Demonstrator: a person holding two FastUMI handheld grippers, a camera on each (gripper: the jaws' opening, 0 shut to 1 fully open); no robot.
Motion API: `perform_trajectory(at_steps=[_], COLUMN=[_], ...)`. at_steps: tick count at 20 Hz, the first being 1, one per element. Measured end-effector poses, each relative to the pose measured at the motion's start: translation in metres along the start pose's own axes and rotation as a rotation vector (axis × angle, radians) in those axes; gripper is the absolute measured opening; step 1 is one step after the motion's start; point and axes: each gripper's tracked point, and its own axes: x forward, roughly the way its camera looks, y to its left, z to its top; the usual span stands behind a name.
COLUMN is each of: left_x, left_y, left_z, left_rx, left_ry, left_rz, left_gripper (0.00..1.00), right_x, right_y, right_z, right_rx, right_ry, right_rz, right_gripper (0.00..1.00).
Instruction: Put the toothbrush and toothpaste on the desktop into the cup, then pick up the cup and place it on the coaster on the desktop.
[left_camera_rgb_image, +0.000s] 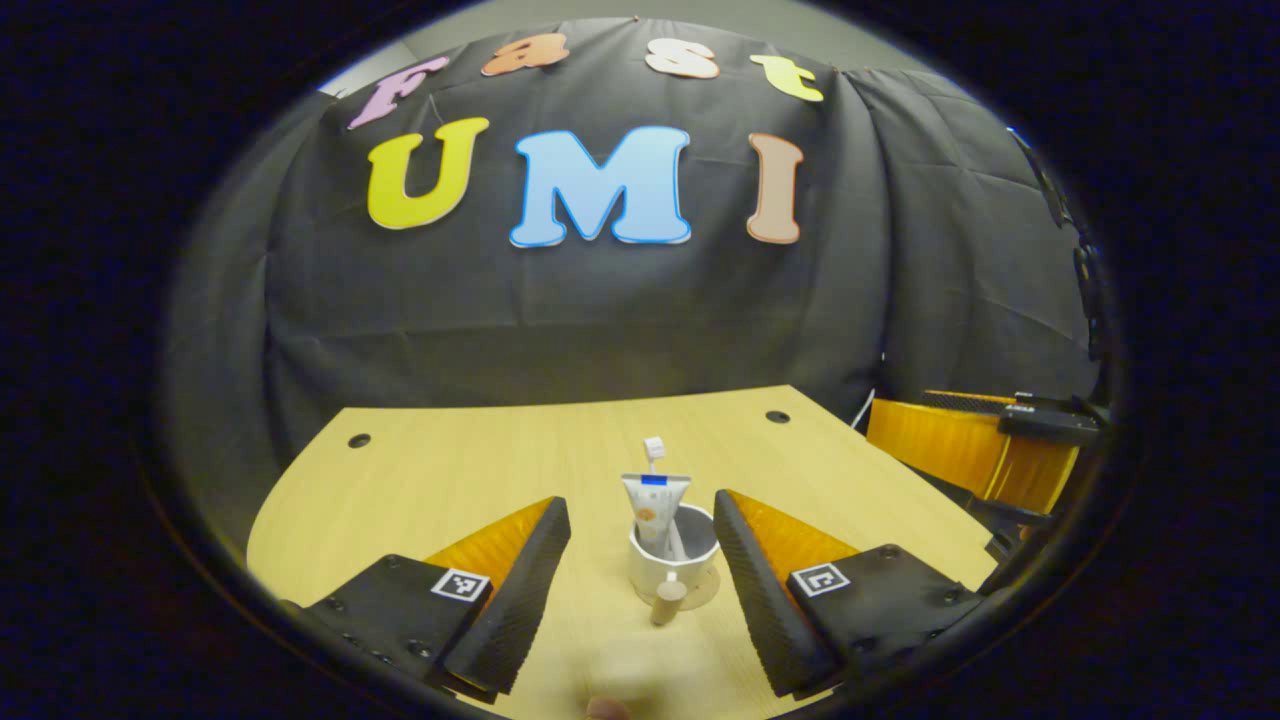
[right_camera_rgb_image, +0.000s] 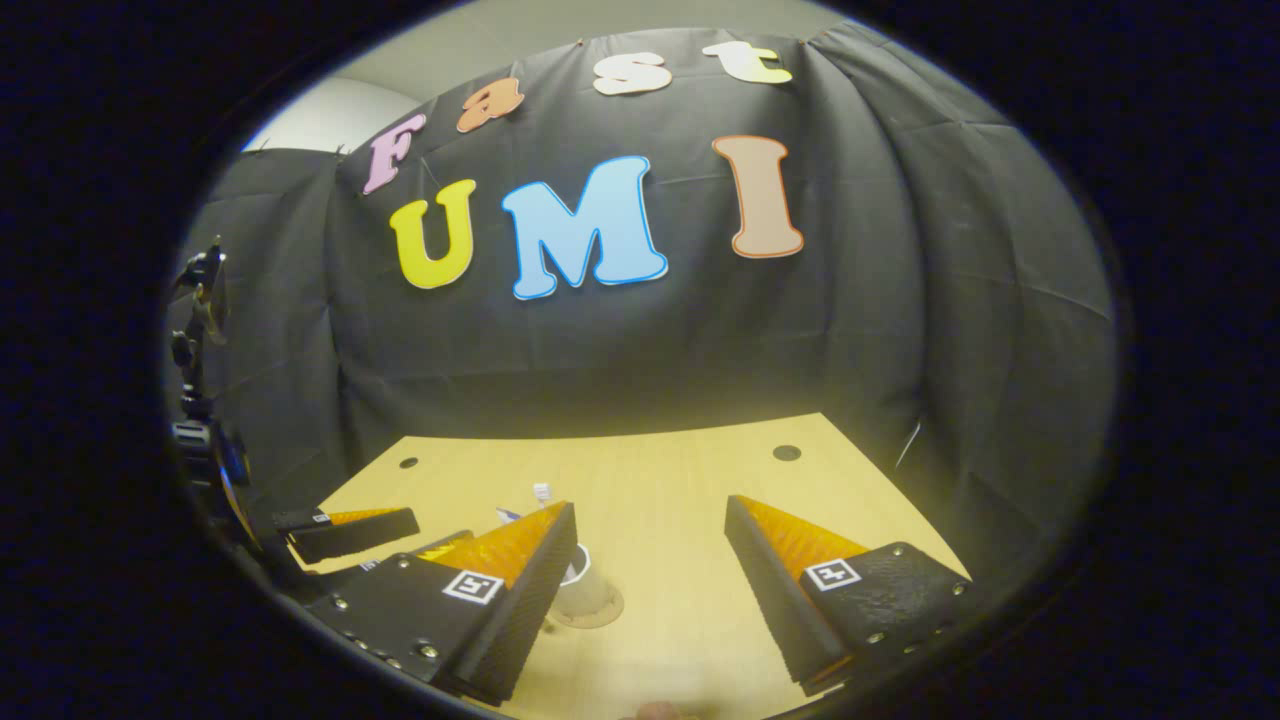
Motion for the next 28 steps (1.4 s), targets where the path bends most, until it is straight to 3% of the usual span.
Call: perform_trajectory(at_steps=[8,16,22,27,28], left_x=[-0.031,-0.058,-0.064,-0.064,-0.065], left_y=[0.056,0.074,0.07,0.05,0.044], left_z=[0.054,0.1,0.108,0.113,0.114], left_rx=[-0.001,0.001,-0.004,0.005,0.006], left_ry=[-0.17,-0.33,-0.358,-0.39,-0.395], left_rz=[0.037,0.036,0.047,0.091,0.106], left_gripper=[0.94,0.93,0.93,0.92,0.93], right_x=[-0.025,-0.057,-0.064,-0.065,-0.066], right_y=[0.034,0.048,0.035,0.016,0.009], right_z=[0.03,0.046,0.051,0.056,0.055], right_rx=[-0.055,-0.084,-0.085,-0.103,-0.102], right_ry=[-0.091,-0.15,-0.164,-0.184,-0.187], right_rz=[-0.028,-0.07,-0.076,-0.036,-0.026], right_gripper=[0.94,0.93,0.94,0.94,0.85])
